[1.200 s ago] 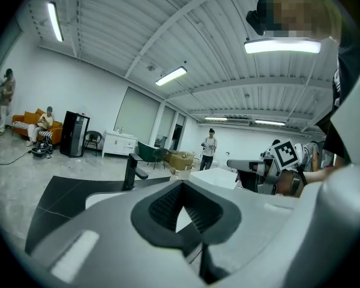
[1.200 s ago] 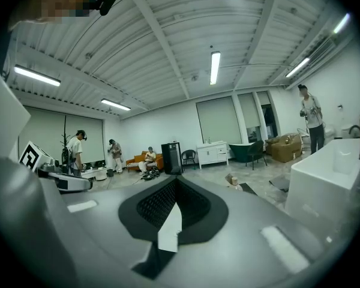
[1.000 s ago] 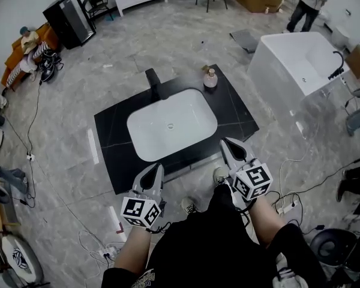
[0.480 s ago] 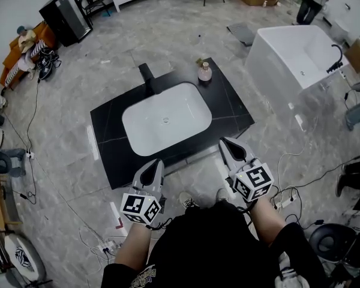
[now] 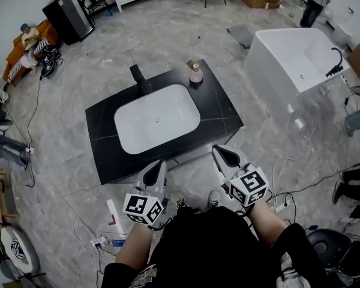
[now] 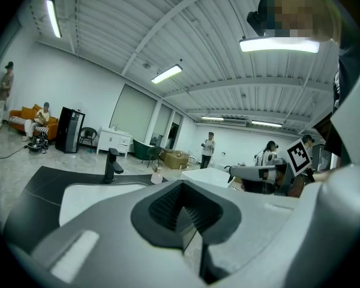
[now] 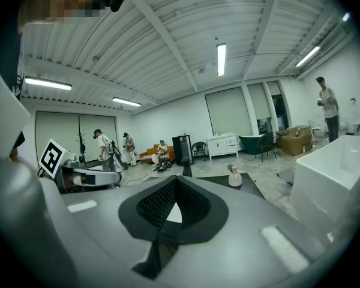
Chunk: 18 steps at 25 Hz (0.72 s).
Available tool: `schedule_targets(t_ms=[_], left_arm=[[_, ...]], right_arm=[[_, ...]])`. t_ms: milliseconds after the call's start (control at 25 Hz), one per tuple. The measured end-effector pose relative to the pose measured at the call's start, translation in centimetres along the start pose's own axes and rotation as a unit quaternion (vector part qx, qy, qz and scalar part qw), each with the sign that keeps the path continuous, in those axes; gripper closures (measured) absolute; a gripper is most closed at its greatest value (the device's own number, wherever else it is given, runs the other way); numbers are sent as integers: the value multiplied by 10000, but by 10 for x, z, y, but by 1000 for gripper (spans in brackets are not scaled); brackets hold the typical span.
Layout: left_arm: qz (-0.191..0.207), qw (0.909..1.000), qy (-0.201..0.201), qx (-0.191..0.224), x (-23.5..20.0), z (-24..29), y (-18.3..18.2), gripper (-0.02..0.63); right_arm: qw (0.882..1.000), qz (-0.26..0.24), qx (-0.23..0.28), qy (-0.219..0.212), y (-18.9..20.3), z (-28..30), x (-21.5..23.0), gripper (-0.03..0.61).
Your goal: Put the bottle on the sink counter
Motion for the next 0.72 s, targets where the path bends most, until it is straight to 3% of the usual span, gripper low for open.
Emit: schedule_targets(t_ms=[360, 720], left_arm=[[65, 9999, -127, -68, 39, 11, 0, 614], [89, 9999, -101, -88, 59, 22, 1, 614]], right_arm=[[9994, 152, -44, -300, 5, -21, 19, 552], [9993, 266, -60, -270, 11, -37, 36, 551]])
Point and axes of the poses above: the fingertips, and each gripper's own axes: z forward along the fingers, x to its right, y out of its underside, the point moved 3 cm from there along -z, backward along the fingers, and after that the axes turned 7 degrees about z, right-handed, at the moved point
